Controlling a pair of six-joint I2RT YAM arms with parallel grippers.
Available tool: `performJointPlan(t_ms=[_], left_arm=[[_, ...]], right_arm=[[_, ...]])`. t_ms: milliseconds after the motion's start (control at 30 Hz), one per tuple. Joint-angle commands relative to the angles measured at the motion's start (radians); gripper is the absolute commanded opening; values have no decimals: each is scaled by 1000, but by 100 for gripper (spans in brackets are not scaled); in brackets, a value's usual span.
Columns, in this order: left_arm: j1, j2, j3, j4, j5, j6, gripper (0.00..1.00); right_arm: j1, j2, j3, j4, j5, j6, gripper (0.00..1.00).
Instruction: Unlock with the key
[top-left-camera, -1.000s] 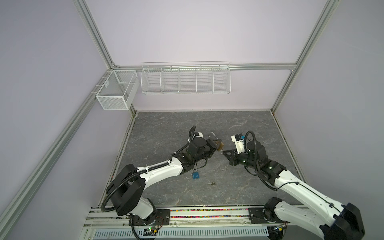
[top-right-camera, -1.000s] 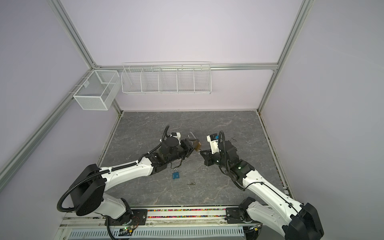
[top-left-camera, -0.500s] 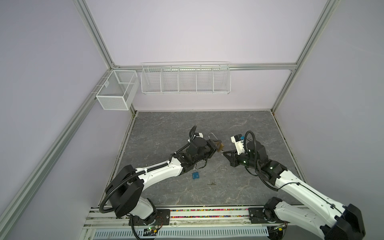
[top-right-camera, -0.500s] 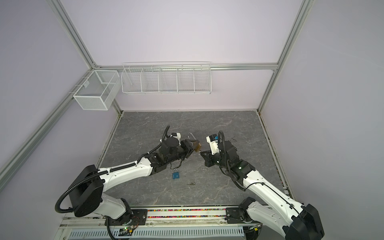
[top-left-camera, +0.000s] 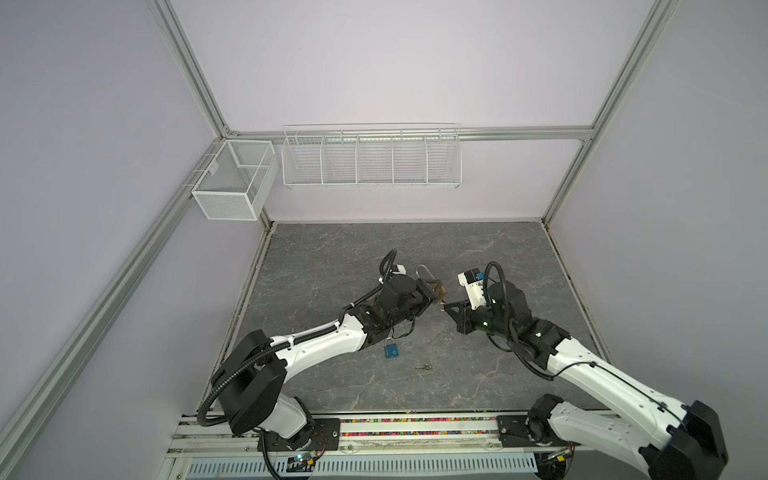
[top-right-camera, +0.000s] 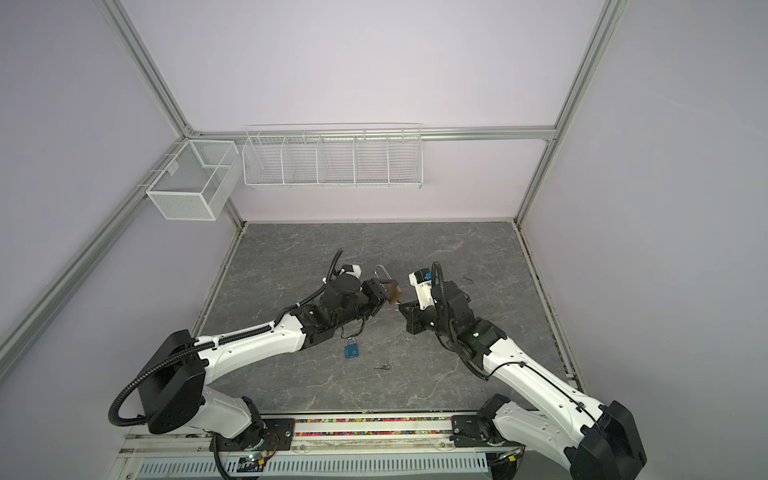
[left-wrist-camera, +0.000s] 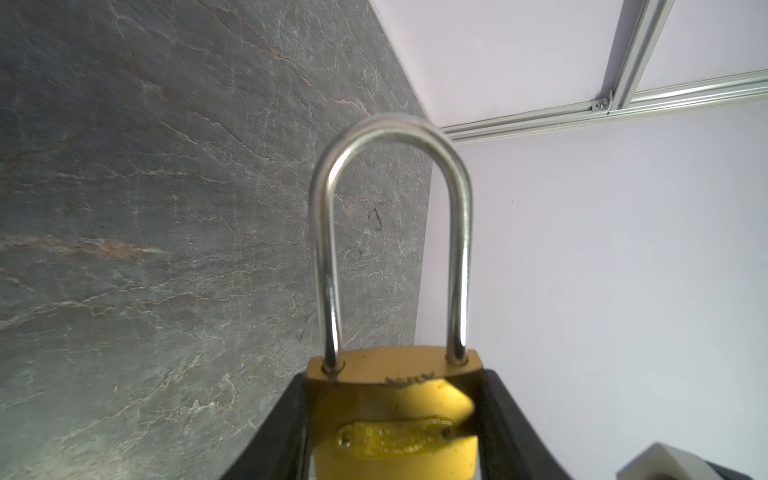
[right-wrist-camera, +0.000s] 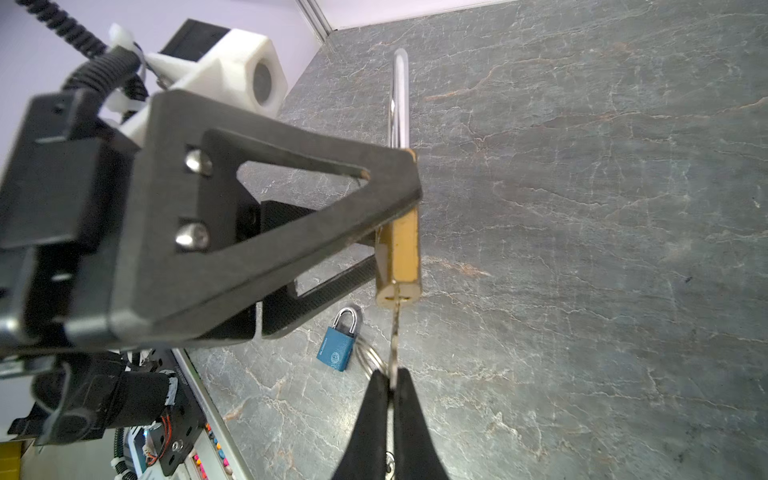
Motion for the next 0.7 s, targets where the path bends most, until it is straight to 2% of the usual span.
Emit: performJointPlan(t_ms=[0, 100, 233, 467, 667], left_arm=[[-28, -2, 51, 54, -1, 28, 0], [-32, -12, 47, 48, -7, 31, 0], [-32, -23, 33, 24, -47, 55, 0], [-32, -19, -27, 174, -114, 52, 0], [-31, -32, -16, 154, -164, 89, 0]], right_arm=[[3, -20, 28, 14, 73, 26, 6], [-18, -21, 37, -15, 96, 50, 6], [-18, -24, 51, -5, 45, 72, 6], [0, -38, 20, 29, 22, 123, 6], [0, -79, 5, -17, 42, 128, 6]])
